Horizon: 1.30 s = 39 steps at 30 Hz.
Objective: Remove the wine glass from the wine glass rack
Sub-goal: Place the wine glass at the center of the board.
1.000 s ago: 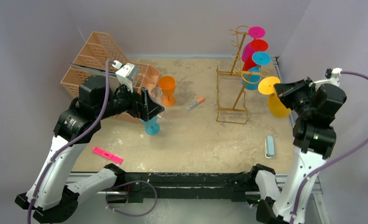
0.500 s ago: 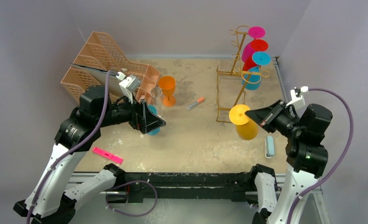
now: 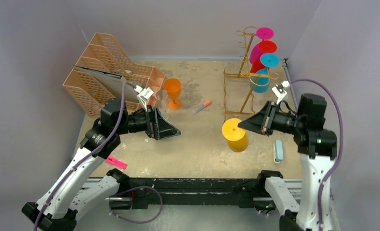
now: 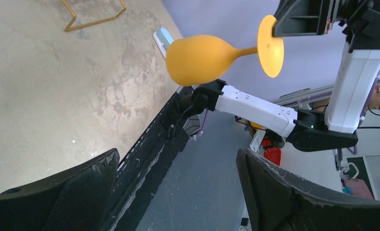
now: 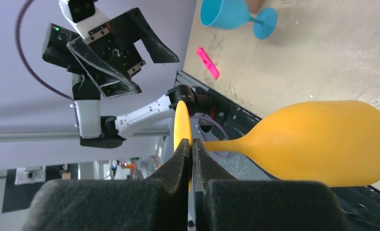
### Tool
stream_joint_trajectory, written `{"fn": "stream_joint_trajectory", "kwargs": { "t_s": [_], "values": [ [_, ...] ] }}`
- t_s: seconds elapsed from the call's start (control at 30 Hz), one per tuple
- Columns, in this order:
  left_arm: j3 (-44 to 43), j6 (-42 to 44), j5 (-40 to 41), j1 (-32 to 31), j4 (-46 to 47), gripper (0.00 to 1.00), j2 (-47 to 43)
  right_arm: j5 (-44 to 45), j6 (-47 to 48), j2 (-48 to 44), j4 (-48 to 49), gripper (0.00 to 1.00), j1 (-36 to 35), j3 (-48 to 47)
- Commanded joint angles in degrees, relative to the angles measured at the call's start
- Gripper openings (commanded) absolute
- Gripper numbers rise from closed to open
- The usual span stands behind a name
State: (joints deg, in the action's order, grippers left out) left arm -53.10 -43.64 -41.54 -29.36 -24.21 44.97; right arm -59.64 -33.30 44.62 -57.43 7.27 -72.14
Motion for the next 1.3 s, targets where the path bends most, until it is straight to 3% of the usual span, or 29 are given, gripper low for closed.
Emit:
{"fn": "stream_joint_trajectory", "kwargs": {
  "t_s": [0.0,0.17,0.3,0.4,0.53,0.73,0.87,1.0,1.27],
  "values": [
    [0.77,-2.43,-0.05,0.26,8.86,0.9,1.37,7.21,4.09,5.8,1.63,0.0,-8.5,-3.96],
    [0.1,-2.09,-3.86,0.19,11.83,0.89,4.86,16.73,-1.58,5.83,18.45,0.0,-24.83,3.86],
    [-1.66,-0.87,-6.62,0.19,12.92,0.89,7.22,28.32,6.06,11.04,17.31,0.0,-39.48,0.58],
    [-3.72,2.52,-8.14,0.19,9.88,0.87,8.94,29.58,7.17,13.09,20.54,0.0,-44.52,0.91],
    [-2.6,4.05,-8.68,0.21,10.04,0.79,8.75,29.14,7.15,13.13,28.3,0.0,-46.79,3.07],
    [-1.03,4.24,-16.44,0.02,14.04,0.79,9.3,22.16,8.28,14.17,34.35,0.0,-47.39,2.77],
    [-4.3,8.31,-20.46,-0.61,10.68,0.77,10.68,20.6,4.45,14.84,40.51,0.0,-47.71,4.72],
    [-6.51,11.39,-21.9,-1.98,6.77,0.6,11.98,19.2,-0.22,14.18,49.2,0.0,-47.87,8.53],
    [-5.9,9.13,-16.77,-5.34,9.93,0.44,12.42,18.17,-0.15,14.28,48.35,0.0,-48.14,8.5]
  ]
}}
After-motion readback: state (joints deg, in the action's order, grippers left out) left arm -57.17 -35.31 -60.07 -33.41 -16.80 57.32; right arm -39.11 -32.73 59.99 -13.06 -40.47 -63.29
